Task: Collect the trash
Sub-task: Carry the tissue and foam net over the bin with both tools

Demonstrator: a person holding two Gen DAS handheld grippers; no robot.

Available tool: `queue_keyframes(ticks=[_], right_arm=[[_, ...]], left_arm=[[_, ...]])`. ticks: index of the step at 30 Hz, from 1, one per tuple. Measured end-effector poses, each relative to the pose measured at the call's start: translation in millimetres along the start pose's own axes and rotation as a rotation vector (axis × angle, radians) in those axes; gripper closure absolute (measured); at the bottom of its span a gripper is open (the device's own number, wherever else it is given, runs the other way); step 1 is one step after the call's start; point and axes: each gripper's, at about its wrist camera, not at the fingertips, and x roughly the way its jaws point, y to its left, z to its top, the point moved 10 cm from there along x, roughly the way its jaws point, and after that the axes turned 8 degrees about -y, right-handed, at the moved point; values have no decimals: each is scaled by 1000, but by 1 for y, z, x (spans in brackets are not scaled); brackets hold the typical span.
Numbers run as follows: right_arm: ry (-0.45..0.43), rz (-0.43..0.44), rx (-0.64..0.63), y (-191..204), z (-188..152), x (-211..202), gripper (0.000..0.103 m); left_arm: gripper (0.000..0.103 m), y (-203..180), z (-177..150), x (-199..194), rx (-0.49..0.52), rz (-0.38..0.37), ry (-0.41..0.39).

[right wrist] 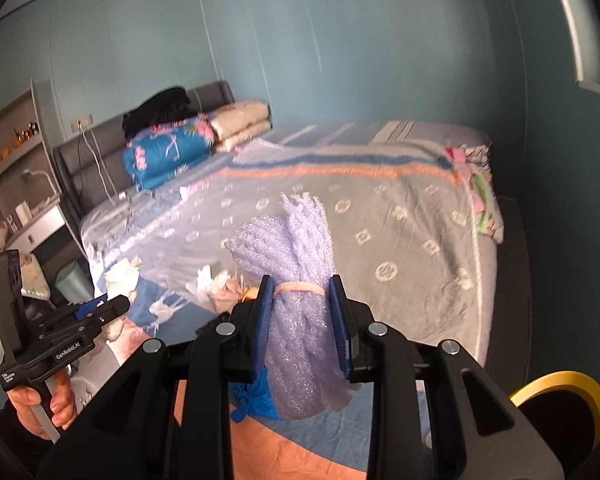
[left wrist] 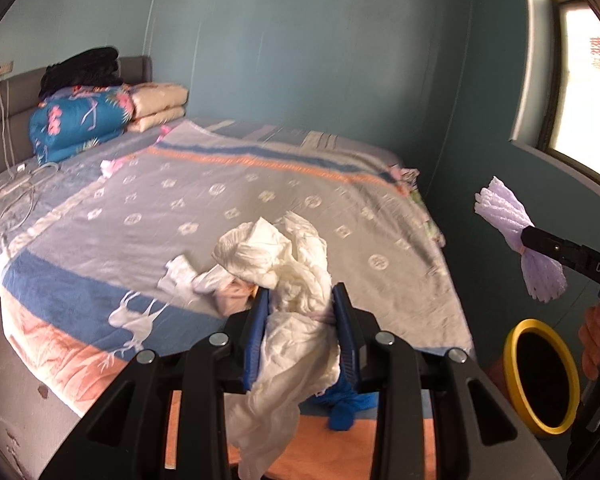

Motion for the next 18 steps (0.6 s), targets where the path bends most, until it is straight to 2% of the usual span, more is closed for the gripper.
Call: queue_keyframes(ticks=[10,18], right_arm=[[-106,-65,57,-51,25,-63,76],[-151,-128,114,-100,24,-103,76]], left_arm=[[72,-73,28,-14,56,-103,-47],[72,-140,26,-7,109,-204,-15]])
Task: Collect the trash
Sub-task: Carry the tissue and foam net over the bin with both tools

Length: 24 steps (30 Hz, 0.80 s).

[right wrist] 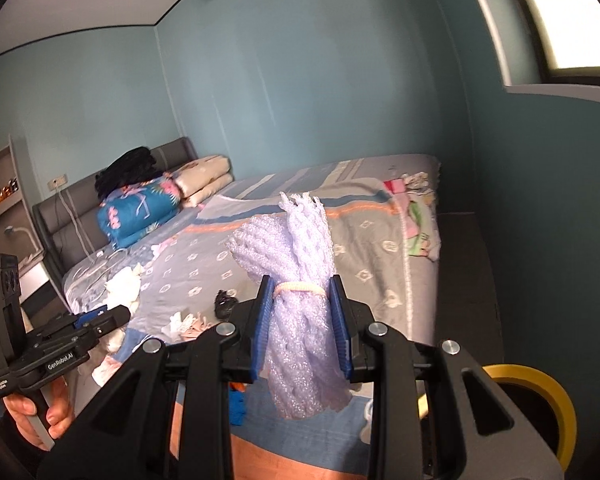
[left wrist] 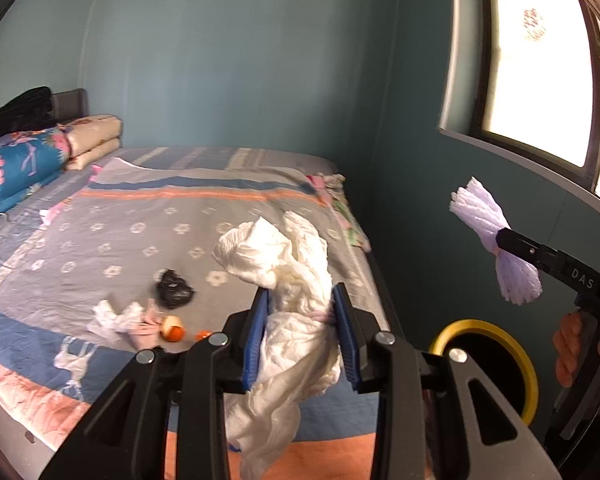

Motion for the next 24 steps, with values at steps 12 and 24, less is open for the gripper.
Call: queue_keyframes(ticks=[12,24], right_arm=[[-1,-103,99,-74,-17,-32,76],[5,-188,204,-130,-42,-51,75]], left_arm=[[72,-91,-24,34,31,-177,86],[72,-166,-62,76,97,-310,226]])
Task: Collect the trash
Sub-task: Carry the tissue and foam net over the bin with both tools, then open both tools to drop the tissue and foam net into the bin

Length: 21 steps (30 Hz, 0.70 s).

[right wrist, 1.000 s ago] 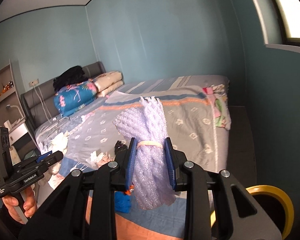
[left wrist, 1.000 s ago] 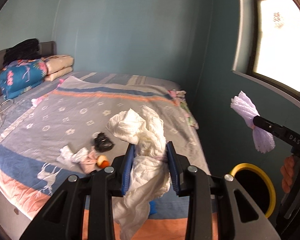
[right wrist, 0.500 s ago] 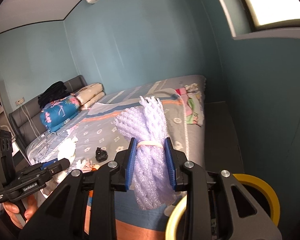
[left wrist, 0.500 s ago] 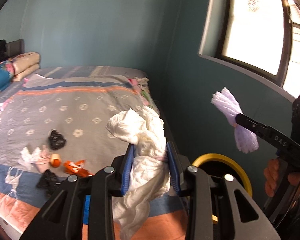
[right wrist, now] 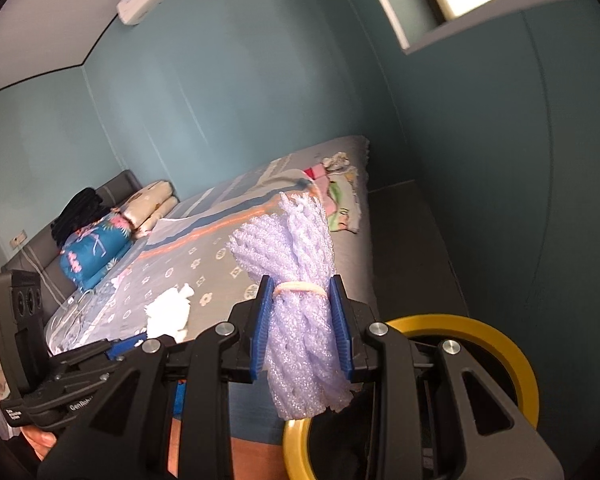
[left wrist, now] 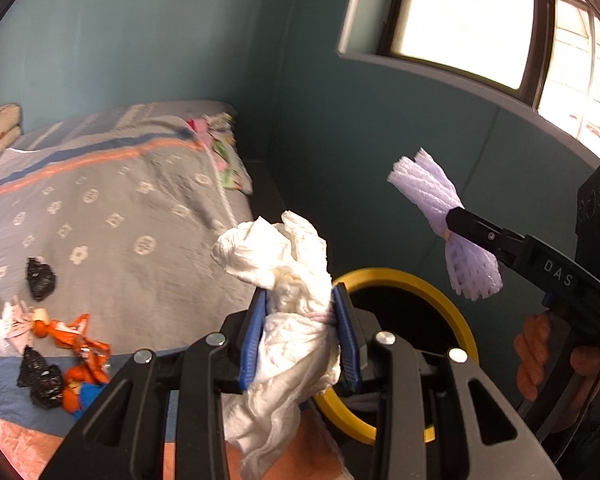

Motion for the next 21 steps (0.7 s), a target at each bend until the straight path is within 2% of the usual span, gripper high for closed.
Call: queue_keyframes(ticks=[7,16,21], right_arm=[[18,-76,52,-33,-14,0,75],[22,-148,97,-72,-29,-4,73],[1,-163,101,-80,-25,-8,71]], left_arm=[[72,-36,-18,33,55,-64,74],[71,-72,-43,54,79,-138,153],[60,-81,-53,54,62,-177,176]])
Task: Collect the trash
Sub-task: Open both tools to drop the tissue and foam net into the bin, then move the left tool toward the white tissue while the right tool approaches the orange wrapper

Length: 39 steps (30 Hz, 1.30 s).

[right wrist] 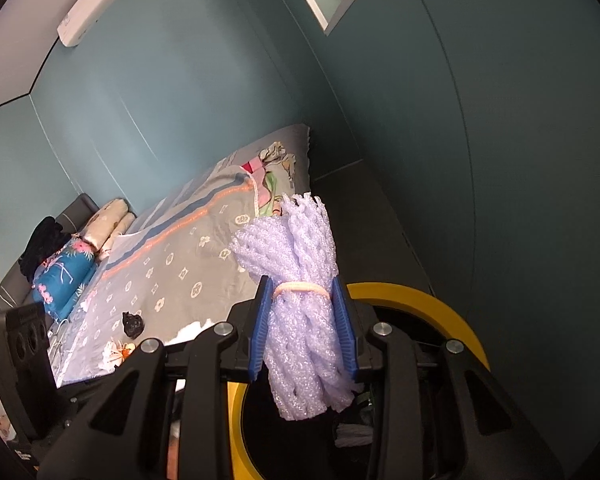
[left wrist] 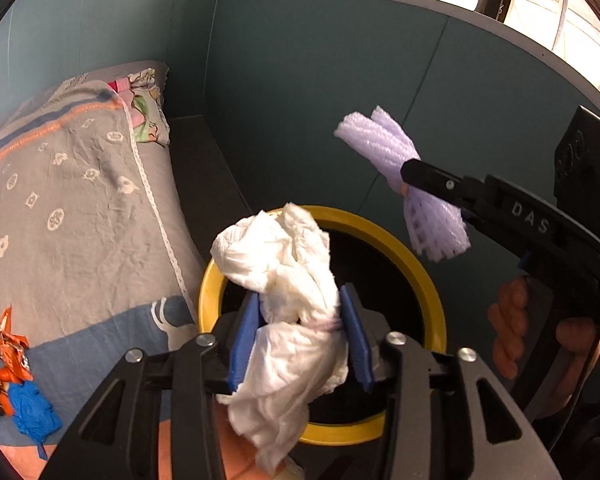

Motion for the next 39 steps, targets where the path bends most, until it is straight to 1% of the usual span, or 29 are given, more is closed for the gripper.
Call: queue_keyframes(ticks=[1,4,5,8,10,13,17,24,27,32,39], right_arm=[[-7,-4,1,-2,2,-1,69],[-24,-12,6,-3,6,-2,62],[-27,-13,7,-3,7,-2,60],[-39,-19,3,-3,11,-4,60],[-55,-27,-4,-3,15,-5,59],[-76,-18,0,0,21,-9,59],[-99,3,-6,4,27,-14,55],[-119,48,-38,27,36,-18,50],[-121,87,-76,50,36,-17,42],[-102,142,-127,87,33,-9,41],[-85,222,-203,146,24,4,39]], left_arm=[[58,0,-1,-1,-6,-3,0],[46,3,-1,-5,-22,-6,-5],[45,4,0,-5,-26,-4,-8],[39,7,1,-10,-36,-4,-17],[31,11,3,-16,-32,9,-33],[22,19,10,-25,-36,33,-72],[18,32,19,-41,-54,65,-123],[12,68,34,-75,-78,151,-218],[9,87,37,-92,-91,193,-249],[8,123,38,-118,-127,258,-284],[8,178,34,-163,-169,378,-333]])
